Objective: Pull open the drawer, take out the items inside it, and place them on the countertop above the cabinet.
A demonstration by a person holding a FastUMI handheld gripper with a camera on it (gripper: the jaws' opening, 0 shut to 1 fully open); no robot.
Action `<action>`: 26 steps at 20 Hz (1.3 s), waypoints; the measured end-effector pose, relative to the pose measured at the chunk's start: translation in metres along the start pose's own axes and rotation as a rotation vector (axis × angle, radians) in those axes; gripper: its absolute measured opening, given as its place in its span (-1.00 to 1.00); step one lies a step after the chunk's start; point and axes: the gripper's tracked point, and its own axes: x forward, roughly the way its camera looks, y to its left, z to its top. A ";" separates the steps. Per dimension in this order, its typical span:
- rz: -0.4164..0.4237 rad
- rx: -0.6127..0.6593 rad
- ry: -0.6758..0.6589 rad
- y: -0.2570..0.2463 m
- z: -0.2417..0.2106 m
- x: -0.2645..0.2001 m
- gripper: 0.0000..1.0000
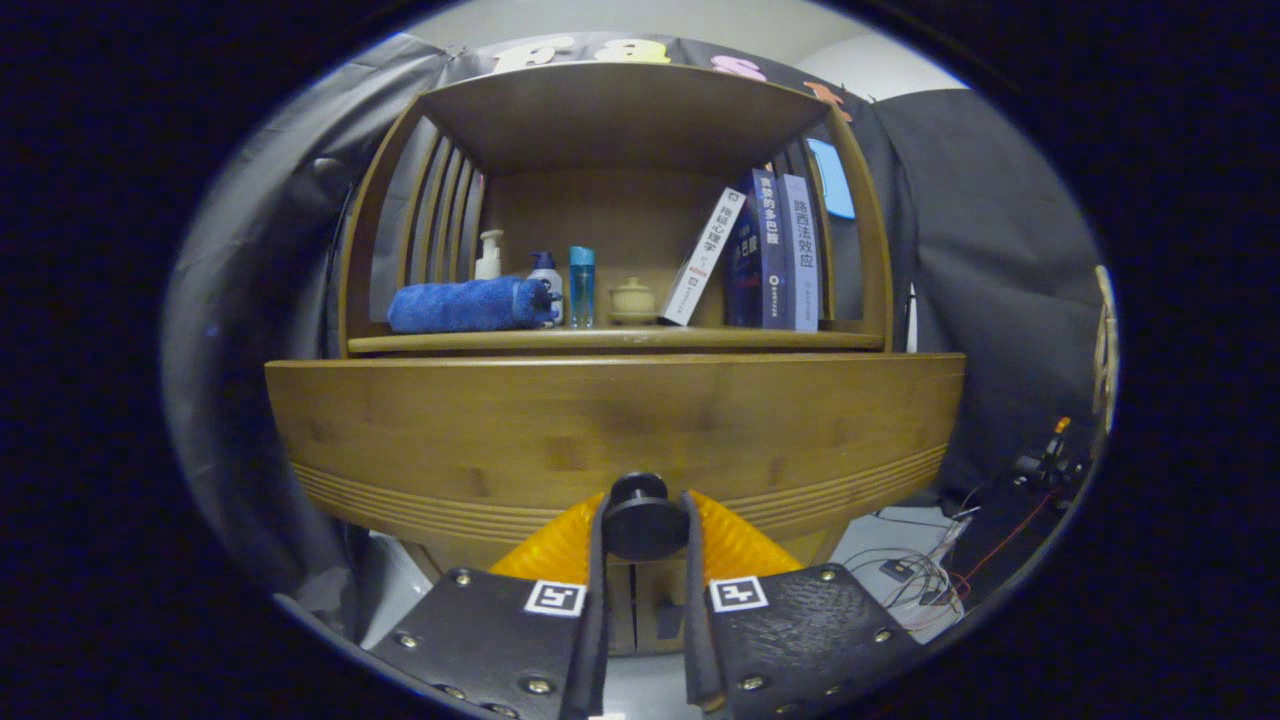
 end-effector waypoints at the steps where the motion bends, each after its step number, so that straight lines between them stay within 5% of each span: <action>1: 0.001 -0.009 0.007 -0.002 -0.002 -0.011 -0.38; 9: 0.009 0.014 0.085 -0.008 -0.025 -0.089 -0.38; 16: 0.019 0.003 0.116 -0.011 -0.030 -0.109 -0.38; 18: -0.001 -0.003 0.057 -0.014 -0.007 -0.119 -0.13; 23: 0.000 -0.016 -0.030 -0.007 0.052 -0.130 1.00; 26: -0.012 -0.046 -0.083 -0.003 0.086 -0.129 1.00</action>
